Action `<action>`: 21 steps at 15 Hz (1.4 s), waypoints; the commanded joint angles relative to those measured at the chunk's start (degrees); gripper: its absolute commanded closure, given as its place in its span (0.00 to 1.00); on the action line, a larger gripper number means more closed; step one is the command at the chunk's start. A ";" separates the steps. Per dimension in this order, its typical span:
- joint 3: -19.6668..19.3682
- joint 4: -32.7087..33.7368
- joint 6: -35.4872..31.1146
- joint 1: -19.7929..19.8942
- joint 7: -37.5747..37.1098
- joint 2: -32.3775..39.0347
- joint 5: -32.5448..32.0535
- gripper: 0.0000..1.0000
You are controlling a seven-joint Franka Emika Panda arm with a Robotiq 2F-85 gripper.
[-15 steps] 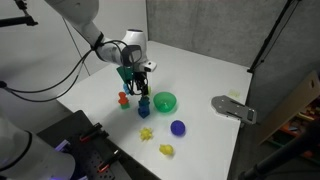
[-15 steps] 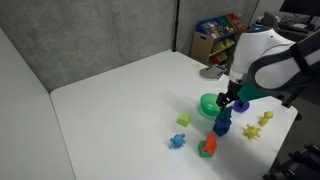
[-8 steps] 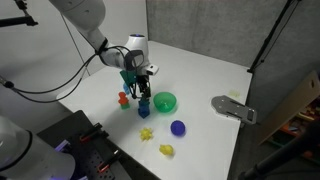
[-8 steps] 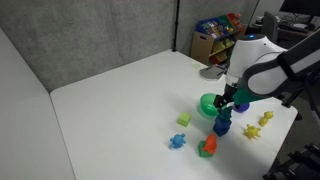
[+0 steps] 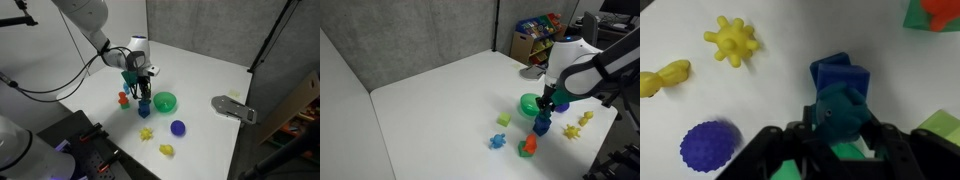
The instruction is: Pick up the blue object from the blue block and put it in the green bowl
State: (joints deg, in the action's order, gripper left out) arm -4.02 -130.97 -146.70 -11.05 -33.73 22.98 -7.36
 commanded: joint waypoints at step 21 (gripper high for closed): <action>-2.10 22.18 8.17 2.73 -6.00 13.11 4.12 0.66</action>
State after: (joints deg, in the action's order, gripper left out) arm -5.95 -111.81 -140.48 -8.47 -40.13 33.70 -4.76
